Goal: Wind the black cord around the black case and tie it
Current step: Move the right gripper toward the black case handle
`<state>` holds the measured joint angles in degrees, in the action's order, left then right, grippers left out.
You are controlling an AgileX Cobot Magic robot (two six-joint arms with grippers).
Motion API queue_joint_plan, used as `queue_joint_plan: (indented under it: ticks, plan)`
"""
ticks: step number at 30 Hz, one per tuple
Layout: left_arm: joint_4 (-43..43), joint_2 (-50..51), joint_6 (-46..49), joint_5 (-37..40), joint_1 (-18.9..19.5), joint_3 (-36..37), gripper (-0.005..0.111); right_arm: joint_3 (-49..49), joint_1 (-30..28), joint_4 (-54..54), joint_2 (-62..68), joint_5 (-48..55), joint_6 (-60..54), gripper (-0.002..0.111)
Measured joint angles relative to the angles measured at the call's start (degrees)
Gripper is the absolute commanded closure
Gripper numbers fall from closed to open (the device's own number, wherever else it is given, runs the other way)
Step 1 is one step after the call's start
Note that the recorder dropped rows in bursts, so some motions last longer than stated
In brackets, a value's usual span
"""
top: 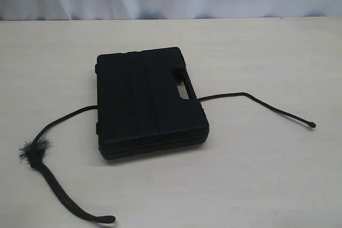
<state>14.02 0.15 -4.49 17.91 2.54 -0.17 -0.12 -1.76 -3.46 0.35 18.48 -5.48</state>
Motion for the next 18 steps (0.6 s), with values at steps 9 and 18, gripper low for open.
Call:
queue_joint_plan:
  ticks: [9, 18]
  plan:
    - [-4.8, 0.0, 0.0, -4.5, 0.0, 0.0, 0.107, 0.0, 0.0, 26.6, 0.0, -9.1, 4.8, 0.103]
    - [-30.7, 0.0, 0.0, -11.6, 0.0, 0.0, 0.107, 0.0, 0.0, 46.4, 0.0, -19.3, 5.5, 0.103]
